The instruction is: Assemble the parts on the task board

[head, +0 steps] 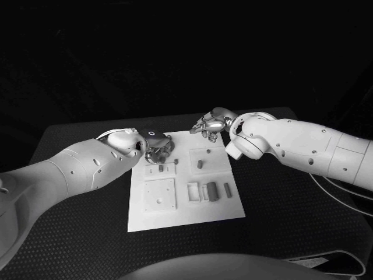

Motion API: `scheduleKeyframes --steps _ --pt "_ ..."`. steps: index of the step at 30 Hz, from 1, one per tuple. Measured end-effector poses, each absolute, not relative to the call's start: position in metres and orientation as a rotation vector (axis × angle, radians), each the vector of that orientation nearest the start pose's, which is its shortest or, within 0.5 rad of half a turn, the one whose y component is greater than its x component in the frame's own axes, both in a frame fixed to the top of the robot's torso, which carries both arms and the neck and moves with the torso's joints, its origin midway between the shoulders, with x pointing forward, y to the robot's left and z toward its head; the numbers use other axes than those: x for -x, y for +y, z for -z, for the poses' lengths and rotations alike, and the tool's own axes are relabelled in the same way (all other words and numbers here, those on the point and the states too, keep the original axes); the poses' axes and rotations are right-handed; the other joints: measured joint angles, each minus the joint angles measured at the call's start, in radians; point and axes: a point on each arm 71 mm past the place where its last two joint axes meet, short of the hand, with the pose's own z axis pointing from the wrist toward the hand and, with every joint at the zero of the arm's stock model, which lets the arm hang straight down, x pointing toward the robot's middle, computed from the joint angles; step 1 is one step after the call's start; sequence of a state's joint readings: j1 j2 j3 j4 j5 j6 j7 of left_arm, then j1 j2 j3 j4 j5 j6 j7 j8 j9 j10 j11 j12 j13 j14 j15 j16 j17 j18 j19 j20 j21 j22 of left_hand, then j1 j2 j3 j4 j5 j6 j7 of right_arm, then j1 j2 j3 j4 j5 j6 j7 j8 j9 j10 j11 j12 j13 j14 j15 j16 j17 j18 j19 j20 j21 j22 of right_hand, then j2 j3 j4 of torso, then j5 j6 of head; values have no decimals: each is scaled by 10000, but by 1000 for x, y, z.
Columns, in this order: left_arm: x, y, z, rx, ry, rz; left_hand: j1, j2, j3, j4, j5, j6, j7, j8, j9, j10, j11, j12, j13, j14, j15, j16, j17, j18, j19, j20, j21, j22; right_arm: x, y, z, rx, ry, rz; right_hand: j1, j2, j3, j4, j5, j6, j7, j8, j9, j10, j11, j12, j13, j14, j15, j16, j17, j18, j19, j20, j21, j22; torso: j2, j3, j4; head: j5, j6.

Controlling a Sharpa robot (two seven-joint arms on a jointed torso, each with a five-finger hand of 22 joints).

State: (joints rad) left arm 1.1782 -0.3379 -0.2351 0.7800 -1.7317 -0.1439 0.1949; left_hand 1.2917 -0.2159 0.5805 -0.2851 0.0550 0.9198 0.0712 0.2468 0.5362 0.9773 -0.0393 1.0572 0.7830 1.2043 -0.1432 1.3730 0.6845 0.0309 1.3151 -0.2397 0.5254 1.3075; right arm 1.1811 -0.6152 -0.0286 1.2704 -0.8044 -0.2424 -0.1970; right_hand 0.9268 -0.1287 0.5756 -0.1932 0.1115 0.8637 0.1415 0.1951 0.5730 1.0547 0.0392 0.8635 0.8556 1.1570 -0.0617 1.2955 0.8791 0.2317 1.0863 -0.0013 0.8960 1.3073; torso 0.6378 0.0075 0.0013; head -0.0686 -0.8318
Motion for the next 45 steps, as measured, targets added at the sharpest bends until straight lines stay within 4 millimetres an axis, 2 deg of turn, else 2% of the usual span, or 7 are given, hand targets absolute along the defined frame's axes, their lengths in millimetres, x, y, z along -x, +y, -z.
scheduleKeyframes --steps 12,15,21,23,29,40,45 --pt "-553 139 296 -7618 18436 4163 -56 -56 -62 51 0 -6 -7 0 10 -34 33 183 63 1 1 58 34 -14 1 1 61 4 -525 -164 224 -5453 19489 -8469 0 0 0 0 0 1 1 0 0 0 0 0 1 0 0 0 0 1 -3 3 0 0 -12 -7 9 -35 -35" --pt "-553 140 297 -7594 18433 4112 -130 -25 -95 40 0 -17 -18 40 20 -35 34 221 69 1 1 95 34 -68 37 -35 60 4 -525 -164 224 -5448 19491 -8477 0 0 0 0 0 0 1 0 0 0 0 0 1 -1 0 0 0 0 -4 3 0 0 -13 -6 13 -38 -42" --pt "-555 141 299 -7544 18368 4025 -187 32 -110 55 0 31 29 98 50 -35 34 298 68 37 -34 102 47 -41 38 -34 124 3 -525 -165 224 -5451 19489 -8472 0 0 0 0 0 -1 0 0 0 0 0 0 -8 -1 0 0 0 0 -14 14 0 0 -14 -5 12 -61 -58" --pt "-554 141 300 -7536 18353 4027 -260 105 -140 102 0 109 35 145 62 -35 34 299 68 37 -34 158 57 -31 38 -34 141 3 -525 -165 224 -5450 19489 -8473 0 -1 0 0 0 -1 0 0 0 0 0 0 -7 -1 1 0 1 0 2 -2 0 0 -14 -2 12 -62 -68" --pt "-555 140 300 -7486 18283 4022 -360 121 -151 182 1 111 36 145 61 -34 34 347 67 73 2 165 57 -11 76 4 178 2 -525 -164 224 -5442 19492 -8485 0 -1 0 0 0 -2 -1 0 0 0 0 0 -7 -1 0 0 1 0 18 -17 0 0 -14 1 7 -75 -74" --pt "-556 141 300 -7262 18227 4027 -879 39 -379 514 29 167 89 145 60 -33 34 357 6 108 37 164 56 -9 76 5 217 1 -524 -164 224 -5440 19495 -8487 1 -1 0 0 0 -4 -2 0 0 0 0 0 -7 -1 0 0 1 0 18 -17 0 0 -16 3 10 -102 -106" --pt "-556 142 300 -7108 18243 4087 -964 125 -465 545 29 168 87 145 59 -33 34 386 -5 108 37 164 56 -9 76 5 217 0 -524 -164 224 -5439 19496 -8488 1 -1 0 0 0 -5 -3 0 0 0 0 0 -6 -1 1 0 -8 0 17 -17 0 0 -22 2 15 -113 -116"
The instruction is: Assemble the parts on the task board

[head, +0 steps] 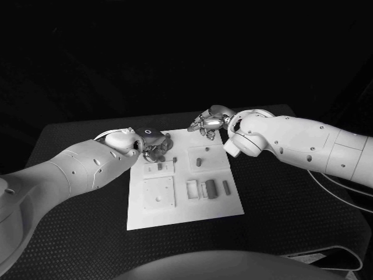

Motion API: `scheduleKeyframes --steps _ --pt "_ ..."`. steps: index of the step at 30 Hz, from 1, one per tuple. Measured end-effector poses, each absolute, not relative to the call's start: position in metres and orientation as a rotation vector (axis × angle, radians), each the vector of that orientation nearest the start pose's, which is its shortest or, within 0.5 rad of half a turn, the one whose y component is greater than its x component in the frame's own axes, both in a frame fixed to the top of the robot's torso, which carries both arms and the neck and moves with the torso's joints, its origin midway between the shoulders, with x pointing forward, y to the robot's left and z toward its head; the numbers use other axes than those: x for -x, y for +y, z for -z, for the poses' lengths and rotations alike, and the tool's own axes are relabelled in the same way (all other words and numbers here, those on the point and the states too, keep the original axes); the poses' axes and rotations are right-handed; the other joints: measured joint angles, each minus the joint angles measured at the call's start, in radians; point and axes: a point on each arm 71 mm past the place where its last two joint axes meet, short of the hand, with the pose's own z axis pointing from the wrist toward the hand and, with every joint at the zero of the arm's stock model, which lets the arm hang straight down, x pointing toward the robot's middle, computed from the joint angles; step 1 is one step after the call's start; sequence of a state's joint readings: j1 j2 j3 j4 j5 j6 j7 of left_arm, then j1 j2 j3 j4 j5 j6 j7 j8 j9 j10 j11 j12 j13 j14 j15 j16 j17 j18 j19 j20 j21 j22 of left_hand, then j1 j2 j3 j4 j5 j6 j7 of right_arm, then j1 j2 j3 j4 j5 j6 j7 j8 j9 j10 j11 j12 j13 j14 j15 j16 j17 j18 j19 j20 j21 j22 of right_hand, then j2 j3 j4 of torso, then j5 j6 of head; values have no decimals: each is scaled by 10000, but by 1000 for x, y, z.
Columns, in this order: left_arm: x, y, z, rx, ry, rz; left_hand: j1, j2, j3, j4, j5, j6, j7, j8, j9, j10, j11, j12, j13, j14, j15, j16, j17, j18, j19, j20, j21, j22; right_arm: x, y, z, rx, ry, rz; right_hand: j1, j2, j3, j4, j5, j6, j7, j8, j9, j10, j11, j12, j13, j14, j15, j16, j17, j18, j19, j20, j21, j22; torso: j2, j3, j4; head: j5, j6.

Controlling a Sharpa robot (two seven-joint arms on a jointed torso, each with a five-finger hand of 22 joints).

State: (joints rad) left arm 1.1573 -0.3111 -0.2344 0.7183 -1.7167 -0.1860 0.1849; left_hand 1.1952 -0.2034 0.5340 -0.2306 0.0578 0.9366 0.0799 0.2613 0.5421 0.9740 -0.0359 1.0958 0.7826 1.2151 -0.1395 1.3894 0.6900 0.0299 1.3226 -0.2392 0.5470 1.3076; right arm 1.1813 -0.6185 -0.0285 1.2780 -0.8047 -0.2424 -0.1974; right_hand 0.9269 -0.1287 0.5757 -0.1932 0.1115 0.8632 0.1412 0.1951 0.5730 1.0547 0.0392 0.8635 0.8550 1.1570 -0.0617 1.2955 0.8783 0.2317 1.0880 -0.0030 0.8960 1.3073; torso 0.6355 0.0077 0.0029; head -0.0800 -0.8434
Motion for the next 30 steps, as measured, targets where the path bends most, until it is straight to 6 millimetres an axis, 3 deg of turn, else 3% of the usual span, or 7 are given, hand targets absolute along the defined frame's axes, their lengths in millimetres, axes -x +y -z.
scheduleKeyframes --steps 3,22,30 --pt "-555 139 301 -7010 18274 4223 -146 146 -57 60 -6 13 -14 0 14 0 0 0 -14 0 0 0 -1 0 0 0 0 -1 -524 -164 224 -5438 19496 -8490 0 0 0 0 0 -2 -1 0 0 0 0 0 0 0 0 0 1 0 0 0 0 0 -2 0 0 -5 -1" --pt "-553 137 301 -6742 18357 4580 7 128 -47 -62 -6 -59 55 -1 -54 -58 58 -1 -76 -1 0 0 20 0 -2 2 -1 -2 -524 -165 224 -5437 19507 -8485 0 0 0 0 0 -29 3 0 0 0 0 0 -8 -1 0 0 1 0 -18 18 0 0 -8 -6 10 0 11" --pt "-554 137 302 -6755 18349 4516 41 94 -43 -120 -7 -284 -46 -148 -124 -59 57 0 -111 -1 0 0 19 3 -2 2 38 -3 -524 -165 224 -5435 19512 -8485 0 0 0 0 0 -30 5 0 0 0 0 0 -7 -1 1 0 1 0 -20 20 0 0 -1 -8 -4 -6 20"
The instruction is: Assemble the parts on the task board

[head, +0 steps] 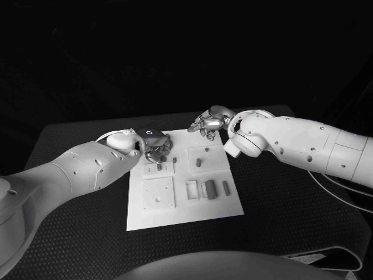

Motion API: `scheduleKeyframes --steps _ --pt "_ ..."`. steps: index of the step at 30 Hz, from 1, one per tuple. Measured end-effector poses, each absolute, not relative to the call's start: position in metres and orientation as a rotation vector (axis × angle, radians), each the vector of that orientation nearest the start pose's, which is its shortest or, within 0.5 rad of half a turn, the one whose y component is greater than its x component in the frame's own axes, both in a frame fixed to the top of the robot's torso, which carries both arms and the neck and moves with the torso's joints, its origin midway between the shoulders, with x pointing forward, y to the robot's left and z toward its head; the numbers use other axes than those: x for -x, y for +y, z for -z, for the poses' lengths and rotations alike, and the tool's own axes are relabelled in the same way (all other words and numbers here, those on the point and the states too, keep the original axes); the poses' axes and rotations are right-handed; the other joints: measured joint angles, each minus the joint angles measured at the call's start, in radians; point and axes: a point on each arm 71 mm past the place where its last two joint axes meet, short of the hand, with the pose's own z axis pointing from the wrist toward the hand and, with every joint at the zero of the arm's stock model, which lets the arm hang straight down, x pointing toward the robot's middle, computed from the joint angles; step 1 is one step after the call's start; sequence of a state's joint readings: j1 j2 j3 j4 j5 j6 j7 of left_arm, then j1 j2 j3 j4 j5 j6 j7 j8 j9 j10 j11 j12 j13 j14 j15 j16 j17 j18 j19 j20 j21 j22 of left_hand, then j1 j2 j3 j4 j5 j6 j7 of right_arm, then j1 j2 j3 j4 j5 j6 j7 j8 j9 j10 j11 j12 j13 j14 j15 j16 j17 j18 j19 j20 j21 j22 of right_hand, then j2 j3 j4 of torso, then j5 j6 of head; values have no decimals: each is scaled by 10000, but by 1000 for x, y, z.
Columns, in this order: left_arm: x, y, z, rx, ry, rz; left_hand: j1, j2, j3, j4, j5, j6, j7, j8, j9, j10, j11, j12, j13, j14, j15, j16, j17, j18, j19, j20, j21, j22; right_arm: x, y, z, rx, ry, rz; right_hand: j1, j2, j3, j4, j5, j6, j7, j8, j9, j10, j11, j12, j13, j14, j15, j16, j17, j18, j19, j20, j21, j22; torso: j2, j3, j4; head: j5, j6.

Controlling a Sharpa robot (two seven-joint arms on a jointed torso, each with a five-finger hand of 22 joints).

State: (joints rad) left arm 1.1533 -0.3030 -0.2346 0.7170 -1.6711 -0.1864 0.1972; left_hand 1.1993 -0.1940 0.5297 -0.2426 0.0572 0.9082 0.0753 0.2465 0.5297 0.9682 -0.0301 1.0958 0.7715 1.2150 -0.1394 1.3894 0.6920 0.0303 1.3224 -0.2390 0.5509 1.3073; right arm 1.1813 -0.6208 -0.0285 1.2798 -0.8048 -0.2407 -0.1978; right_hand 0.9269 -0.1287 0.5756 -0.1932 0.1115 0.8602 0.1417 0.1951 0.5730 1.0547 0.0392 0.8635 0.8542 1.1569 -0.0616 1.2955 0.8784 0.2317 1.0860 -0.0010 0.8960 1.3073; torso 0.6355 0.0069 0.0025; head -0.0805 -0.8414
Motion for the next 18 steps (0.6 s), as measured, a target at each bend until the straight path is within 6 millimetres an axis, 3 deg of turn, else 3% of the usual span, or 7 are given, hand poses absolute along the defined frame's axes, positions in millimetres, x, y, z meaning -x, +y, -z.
scheduleKeyframes --steps 18 --pt "-558 134 303 -7012 18303 4191 61 -4 -55 -56 0 29 120 -37 -42 -33 34 30 -62 0 0 0 7 89 0 0 1 7 -524 -162 224 -5400 19529 -8535 0 0 0 0 0 -1 1 0 0 0 0 0 1 0 0 0 1 0 22 -22 0 0 2 5 -5 -12 -31"
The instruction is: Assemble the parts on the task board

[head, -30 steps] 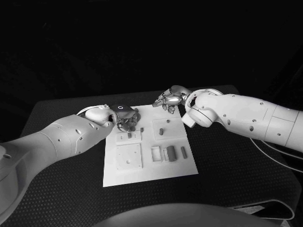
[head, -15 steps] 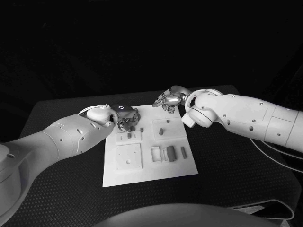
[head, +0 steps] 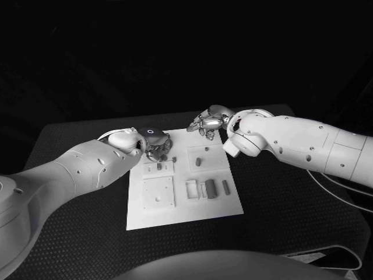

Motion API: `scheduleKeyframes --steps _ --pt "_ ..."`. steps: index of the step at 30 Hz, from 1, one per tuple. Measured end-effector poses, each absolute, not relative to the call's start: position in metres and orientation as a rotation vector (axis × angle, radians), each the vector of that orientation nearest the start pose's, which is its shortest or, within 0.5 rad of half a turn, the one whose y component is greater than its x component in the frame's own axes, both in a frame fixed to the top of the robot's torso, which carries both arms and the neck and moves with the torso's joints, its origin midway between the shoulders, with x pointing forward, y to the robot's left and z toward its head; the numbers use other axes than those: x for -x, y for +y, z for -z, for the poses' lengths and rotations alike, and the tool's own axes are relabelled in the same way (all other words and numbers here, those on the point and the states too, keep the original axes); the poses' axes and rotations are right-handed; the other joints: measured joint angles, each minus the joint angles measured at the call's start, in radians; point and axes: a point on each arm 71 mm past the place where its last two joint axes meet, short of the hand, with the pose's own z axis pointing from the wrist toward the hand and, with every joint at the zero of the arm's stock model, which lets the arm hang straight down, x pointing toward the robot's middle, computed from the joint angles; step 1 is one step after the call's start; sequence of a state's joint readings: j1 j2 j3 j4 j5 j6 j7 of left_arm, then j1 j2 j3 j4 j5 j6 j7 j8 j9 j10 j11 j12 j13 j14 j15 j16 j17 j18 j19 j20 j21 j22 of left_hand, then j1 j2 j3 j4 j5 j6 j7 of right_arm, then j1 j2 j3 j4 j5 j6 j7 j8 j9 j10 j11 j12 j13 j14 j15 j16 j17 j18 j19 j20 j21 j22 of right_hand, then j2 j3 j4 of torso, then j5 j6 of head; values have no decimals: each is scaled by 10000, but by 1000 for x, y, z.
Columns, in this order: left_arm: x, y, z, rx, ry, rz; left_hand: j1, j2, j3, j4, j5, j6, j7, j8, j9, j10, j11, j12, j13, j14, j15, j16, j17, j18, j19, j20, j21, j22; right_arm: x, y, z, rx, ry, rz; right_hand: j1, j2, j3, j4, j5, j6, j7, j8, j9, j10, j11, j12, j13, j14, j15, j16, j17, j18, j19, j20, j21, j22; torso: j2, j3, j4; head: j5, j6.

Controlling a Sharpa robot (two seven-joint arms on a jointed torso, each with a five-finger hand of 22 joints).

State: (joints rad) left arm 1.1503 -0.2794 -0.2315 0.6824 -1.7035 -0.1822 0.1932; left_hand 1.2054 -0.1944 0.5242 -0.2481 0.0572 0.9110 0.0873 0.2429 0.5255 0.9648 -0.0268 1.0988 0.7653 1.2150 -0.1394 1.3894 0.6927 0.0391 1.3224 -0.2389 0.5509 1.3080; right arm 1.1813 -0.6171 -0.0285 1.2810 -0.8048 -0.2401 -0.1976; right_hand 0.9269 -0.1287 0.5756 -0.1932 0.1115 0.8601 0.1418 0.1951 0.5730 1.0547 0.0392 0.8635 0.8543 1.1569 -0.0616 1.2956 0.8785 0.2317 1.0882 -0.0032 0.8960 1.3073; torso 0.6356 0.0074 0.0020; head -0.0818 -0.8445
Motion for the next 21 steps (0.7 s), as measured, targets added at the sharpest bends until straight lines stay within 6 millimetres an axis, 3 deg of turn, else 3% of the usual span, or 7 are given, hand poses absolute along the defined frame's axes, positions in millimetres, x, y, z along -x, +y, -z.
scheduleKeyframes --steps 21 --pt "-558 131 303 -7247 18237 4197 79 79 28 -27 0 377 18 173 -27 1 0 22 -46 1 1 -1 29 4 -33 36 38 -2 -522 -162 223 -5376 19536 -8575 0 0 0 0 0 16 17 0 0 0 0 0 -9 0 0 0 0 0 -3 3 0 0 13 -5 -1 -80 -106"
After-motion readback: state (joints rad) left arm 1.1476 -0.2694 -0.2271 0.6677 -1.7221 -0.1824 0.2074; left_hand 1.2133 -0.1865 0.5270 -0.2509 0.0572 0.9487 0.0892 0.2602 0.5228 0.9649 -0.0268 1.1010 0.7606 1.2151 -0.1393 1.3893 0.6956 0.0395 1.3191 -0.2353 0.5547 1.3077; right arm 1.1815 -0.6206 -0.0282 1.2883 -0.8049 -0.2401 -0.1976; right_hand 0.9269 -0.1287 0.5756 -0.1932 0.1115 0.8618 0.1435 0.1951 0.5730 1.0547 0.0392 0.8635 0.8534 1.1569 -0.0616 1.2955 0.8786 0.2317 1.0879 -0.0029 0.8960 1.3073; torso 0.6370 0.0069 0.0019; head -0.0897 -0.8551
